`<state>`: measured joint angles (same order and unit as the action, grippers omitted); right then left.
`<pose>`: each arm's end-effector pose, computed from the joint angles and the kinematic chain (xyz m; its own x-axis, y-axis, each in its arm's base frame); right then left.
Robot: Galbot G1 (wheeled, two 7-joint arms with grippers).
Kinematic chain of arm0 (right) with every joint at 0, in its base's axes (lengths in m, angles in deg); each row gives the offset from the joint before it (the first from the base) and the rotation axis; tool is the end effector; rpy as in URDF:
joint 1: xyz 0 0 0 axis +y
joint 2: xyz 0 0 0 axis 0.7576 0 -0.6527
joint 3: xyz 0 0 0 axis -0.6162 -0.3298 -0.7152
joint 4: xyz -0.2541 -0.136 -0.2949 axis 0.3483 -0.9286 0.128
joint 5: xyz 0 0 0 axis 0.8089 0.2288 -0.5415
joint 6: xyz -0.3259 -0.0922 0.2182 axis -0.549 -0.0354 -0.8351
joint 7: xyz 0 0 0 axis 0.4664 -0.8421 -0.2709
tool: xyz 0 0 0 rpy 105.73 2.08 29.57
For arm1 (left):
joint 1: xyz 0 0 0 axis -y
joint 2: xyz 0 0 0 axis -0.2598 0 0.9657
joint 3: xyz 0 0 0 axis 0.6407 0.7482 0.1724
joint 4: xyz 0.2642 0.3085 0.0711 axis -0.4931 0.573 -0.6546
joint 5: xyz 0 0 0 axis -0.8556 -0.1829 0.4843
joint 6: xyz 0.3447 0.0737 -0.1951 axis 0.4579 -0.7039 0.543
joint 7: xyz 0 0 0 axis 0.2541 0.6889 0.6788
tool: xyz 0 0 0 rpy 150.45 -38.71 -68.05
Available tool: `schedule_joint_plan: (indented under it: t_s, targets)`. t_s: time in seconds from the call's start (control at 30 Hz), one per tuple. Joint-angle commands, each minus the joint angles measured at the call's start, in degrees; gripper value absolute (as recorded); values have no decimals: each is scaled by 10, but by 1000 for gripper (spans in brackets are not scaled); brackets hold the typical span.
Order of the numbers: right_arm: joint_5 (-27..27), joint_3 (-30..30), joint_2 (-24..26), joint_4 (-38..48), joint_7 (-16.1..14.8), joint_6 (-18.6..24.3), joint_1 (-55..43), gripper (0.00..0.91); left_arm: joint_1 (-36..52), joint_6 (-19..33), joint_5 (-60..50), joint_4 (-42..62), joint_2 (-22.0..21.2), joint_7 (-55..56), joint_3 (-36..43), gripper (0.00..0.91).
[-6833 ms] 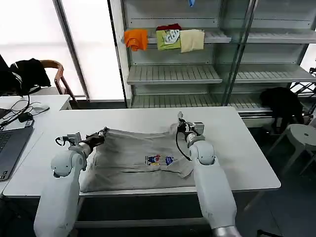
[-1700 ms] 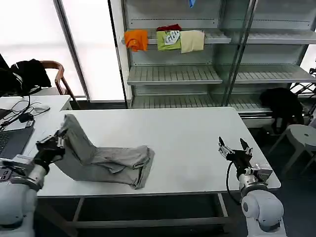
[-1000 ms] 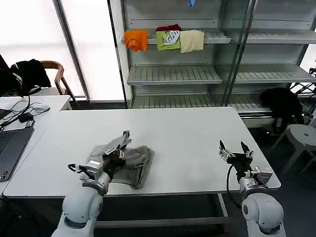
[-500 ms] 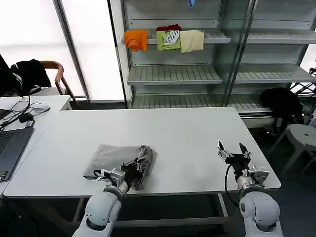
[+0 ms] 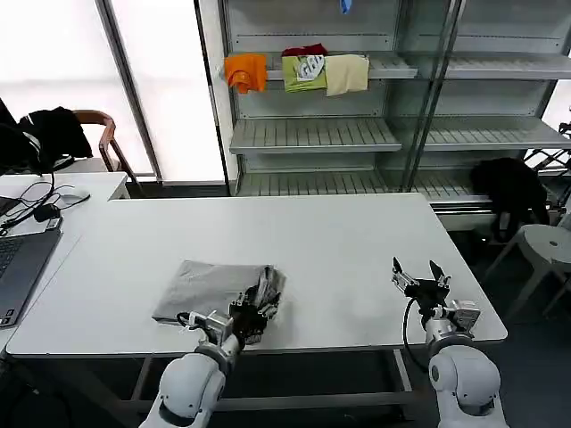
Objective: Fold and organize the clothes.
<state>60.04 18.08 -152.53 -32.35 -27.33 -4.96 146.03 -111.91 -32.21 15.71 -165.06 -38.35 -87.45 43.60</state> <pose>0.3387 -0.0873 -0.2962 -0.9881 0.0409 0.1486 0.0542 0.9948 0.0868 0.3283 -0.0391 -0.3136 -0.8592 0.3748 0.3482 0.3988 0.9170 -0.0032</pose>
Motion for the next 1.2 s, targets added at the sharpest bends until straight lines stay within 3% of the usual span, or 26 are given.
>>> schedule_joint_plan:
  t_s: [0.03,0.17,0.37,0.83,1.13,1.17,1.2]
  targets:
    - [0,0,0,2,1,0,0,907,-4,0,143,-87,10,-42,-88,907]
    - [1,-2,2,0,0,-1,-1,907,19,18,146,-60,59,-63,-208,907]
    - [9,-8,-5,7,0,-2,-5,907,24,43,122,42,108,-68,-264,907]
    - [14,-6,-1,-1,-3,-5,-1,907,15,61,76,158,84,-70,-237,907]
    - [14,-6,-1,5,-3,-3,-1,907,22,31,145,165,81,-66,-247,907]
    - [14,-6,-1,6,-3,-3,-2,907,22,31,146,164,81,-67,-247,867]
    - [14,-6,0,6,-3,-3,-2,907,20,28,155,162,81,-66,-247,756]
